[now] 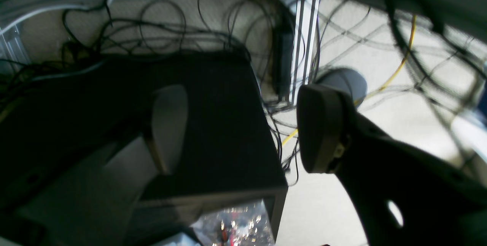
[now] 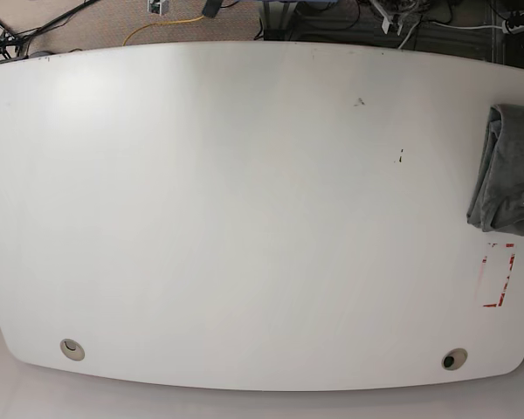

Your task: Fold the T-shirt properly

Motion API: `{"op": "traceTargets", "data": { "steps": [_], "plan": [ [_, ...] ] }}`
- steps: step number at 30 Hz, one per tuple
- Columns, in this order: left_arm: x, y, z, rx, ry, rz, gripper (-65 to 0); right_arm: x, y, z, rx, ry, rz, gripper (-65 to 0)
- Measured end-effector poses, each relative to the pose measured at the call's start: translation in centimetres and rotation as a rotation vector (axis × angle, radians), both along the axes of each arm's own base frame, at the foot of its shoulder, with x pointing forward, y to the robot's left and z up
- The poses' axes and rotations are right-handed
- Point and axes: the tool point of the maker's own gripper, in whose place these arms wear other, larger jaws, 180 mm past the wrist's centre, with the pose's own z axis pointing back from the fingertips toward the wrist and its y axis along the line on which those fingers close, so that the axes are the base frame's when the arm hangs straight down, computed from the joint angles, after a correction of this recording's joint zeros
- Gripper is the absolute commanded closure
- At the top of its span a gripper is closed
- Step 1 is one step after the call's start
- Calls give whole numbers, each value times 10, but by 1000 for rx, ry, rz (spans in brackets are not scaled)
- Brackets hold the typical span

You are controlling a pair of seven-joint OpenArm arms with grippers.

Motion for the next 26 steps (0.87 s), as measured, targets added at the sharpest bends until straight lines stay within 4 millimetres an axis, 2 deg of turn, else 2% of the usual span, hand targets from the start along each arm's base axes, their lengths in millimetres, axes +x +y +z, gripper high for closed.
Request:
{"op": "traceTargets", "data": {
  "steps": [4, 8, 10, 13, 16, 21, 26],
  "plan": [
    [14, -5, -3, 19, -7, -9, -414, -2, 2, -10, -16, 56, 66, -233],
    [9, -2, -4, 29, 36, -41, -414, 3, -1, -16, -61, 74, 127, -238],
    [2, -4, -5, 33, 70, -35, -414, 8, -2, -16, -75, 68, 123, -238],
    [2, -12, -6, 21, 78, -34, -414, 10, -2, -17, -82, 69, 132, -238],
    [14, -22, -6, 0, 63, -32, -414, 11, 2, -18, -80, 71, 134, -239],
    [36, -17, -6, 12, 22, -31, -414, 20, 13, -18, -61, 55, 133, -239],
    [22, -16, -6, 13, 49, -22, -414, 16, 16, -18, -59, 60, 131, -239]
  ]
}}
